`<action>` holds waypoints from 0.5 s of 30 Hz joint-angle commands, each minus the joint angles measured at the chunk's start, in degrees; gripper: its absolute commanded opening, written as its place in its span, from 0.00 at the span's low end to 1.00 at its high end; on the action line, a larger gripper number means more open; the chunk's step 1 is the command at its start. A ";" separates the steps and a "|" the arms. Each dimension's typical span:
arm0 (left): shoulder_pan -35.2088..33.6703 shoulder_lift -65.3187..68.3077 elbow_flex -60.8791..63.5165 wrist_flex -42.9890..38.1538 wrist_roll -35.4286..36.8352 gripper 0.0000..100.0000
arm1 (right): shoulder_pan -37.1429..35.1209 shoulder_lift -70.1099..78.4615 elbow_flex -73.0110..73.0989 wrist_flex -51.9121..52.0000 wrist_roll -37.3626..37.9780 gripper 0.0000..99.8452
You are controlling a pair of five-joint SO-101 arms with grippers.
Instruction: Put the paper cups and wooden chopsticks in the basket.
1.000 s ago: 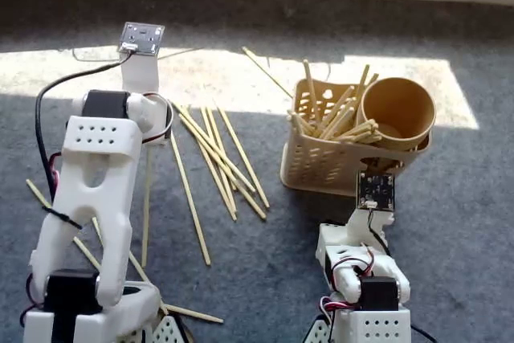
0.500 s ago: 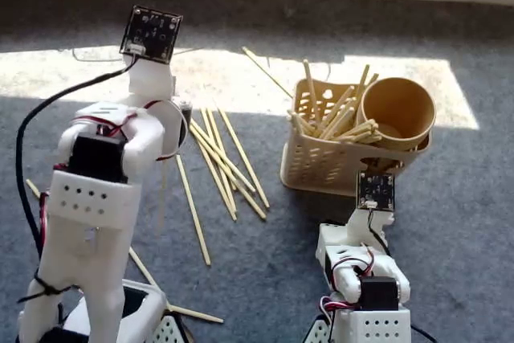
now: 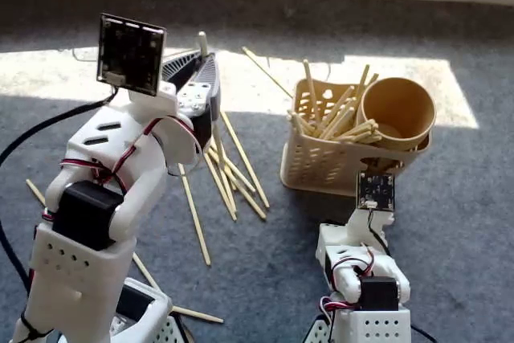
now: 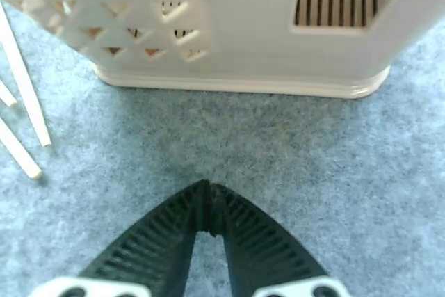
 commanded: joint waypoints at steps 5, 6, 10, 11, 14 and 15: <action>1.01 -3.91 -2.77 -13.01 6.15 0.01 | -0.40 -0.13 5.93 0.40 0.53 0.01; 1.01 -4.35 -2.77 -14.59 6.86 0.01 | -0.40 -0.13 5.93 0.40 0.53 0.01; 1.01 -5.14 -2.77 -19.34 9.49 0.01 | -0.40 -0.13 5.93 0.40 0.53 0.01; 1.01 -4.88 -2.77 -20.48 10.29 0.01 | -0.40 -0.13 5.93 0.40 0.53 0.01; 1.10 -4.70 -2.42 -23.56 12.57 0.01 | -0.40 -0.13 5.93 0.40 0.53 0.01; 1.45 -4.70 -2.24 -24.62 12.92 0.01 | -0.40 -0.13 5.93 0.40 0.53 0.01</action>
